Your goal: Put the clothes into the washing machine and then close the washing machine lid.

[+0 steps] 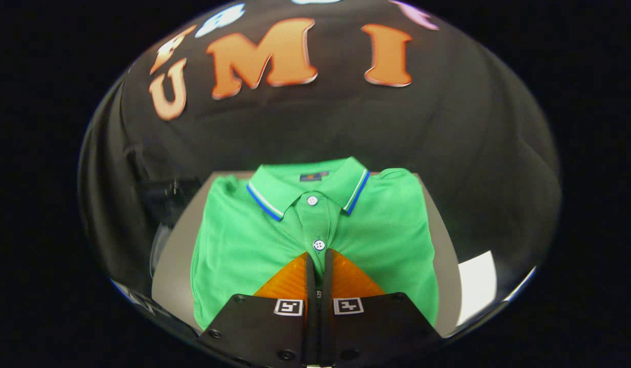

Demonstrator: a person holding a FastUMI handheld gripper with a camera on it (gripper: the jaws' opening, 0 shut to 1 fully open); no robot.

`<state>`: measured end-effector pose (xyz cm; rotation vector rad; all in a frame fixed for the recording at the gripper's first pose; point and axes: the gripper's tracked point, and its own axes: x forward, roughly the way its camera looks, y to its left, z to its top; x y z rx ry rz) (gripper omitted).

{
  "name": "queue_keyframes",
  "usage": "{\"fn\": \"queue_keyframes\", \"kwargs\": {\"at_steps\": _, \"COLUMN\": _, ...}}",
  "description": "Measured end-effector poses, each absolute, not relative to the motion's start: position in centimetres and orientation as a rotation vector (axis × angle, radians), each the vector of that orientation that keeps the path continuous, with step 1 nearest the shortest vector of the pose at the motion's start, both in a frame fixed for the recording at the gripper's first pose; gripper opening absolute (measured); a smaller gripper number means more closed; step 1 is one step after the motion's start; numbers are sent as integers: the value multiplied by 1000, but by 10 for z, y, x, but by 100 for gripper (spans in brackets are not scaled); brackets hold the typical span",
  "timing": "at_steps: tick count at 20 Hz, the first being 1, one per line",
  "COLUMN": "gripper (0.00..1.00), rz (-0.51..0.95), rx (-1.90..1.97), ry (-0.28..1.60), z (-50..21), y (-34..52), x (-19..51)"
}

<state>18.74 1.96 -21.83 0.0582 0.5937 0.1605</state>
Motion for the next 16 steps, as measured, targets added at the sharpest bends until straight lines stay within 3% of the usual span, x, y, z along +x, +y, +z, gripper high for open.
{"fn": "queue_keyframes", "kwargs": {"at_steps": 3, "gripper": 8, "rz": 147, "rx": 152, "ry": 284, "z": -208, "y": 19, "x": 193}}
{"fn": "queue_keyframes", "kwargs": {"at_steps": 16, "gripper": 8, "rz": 291, "rx": 245, "ry": -108, "z": -83, "y": 38, "x": 113}}
